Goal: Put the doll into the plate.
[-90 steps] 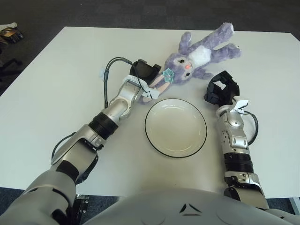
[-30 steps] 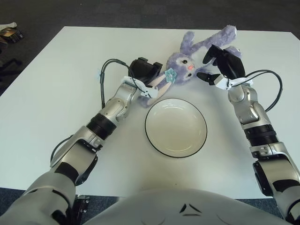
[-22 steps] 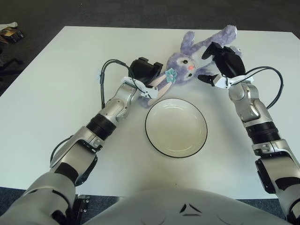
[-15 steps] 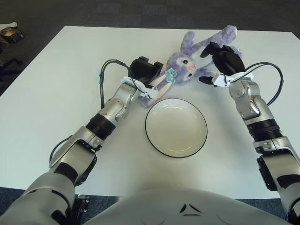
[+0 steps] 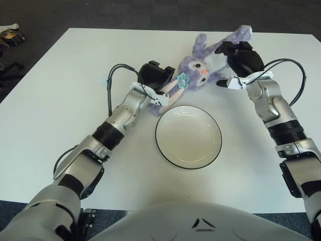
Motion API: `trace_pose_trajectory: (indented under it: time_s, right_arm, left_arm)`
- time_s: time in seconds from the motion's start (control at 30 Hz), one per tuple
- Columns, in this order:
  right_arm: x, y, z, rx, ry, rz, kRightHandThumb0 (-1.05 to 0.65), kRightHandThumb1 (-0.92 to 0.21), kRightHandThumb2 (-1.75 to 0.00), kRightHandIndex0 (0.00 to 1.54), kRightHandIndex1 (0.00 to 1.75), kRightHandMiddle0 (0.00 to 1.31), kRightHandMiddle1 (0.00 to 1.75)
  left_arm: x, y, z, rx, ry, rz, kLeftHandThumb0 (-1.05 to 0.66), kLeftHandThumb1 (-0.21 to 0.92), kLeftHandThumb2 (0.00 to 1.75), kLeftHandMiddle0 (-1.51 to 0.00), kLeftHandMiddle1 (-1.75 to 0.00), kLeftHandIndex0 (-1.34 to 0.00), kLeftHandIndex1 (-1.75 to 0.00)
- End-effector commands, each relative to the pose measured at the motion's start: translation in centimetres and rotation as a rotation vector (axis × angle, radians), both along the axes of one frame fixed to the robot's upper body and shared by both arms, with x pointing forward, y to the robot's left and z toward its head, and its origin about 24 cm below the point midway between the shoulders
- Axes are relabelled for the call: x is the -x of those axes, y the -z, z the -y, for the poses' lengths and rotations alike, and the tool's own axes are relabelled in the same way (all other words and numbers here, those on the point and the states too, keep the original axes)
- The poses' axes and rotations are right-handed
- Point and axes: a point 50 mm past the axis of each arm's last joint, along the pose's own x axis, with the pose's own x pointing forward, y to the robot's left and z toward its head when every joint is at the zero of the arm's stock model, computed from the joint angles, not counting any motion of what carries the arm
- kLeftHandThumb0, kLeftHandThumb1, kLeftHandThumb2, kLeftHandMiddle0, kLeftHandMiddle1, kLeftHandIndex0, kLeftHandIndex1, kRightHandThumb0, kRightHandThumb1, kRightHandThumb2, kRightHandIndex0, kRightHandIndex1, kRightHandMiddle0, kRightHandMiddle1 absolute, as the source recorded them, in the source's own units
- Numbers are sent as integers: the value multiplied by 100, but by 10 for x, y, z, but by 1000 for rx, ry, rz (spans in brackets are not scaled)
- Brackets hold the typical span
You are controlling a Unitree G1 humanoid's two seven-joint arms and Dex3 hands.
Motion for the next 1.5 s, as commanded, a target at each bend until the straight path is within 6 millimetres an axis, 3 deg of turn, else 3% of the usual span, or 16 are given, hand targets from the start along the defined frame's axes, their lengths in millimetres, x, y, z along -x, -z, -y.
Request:
trace_pose_trajectory:
  time_s: [0.0, 0.43, 0.87, 1.17, 1.47]
  right_arm:
    - [-3, -6, 1, 76, -9, 22, -65, -26, -95, 0, 35, 0, 81]
    - [-4, -5, -2, 206, 86, 156, -64, -22, -94, 0, 12, 0, 64]
    - [-10, -10, -11, 350, 87, 120, -57, -20, -98, 2, 10, 0, 48]
    - [-14, -16, -13, 329, 67, 124, -41, -12, -109, 0, 6, 0, 42]
    - [-8, -25, -13, 258, 52, 101, -50, -16, -106, 1, 3, 0, 38]
  left_arm:
    - [-3, 0, -2, 0, -6, 12, 0, 9, 157, -67, -175, -66, -173]
    - [-5, -1, -3, 11, -10, 8, 0, 8, 158, -67, -175, -67, -173]
    - [-5, 0, 0, 26, 0, 4, 0, 10, 156, -66, -175, -65, -173]
    - [-4, -1, 2, -3, 14, 23, 0, 11, 155, -65, -175, -65, -173]
    - [-5, 0, 3, -8, 16, 8, 0, 6, 160, -69, -175, -68, -173]
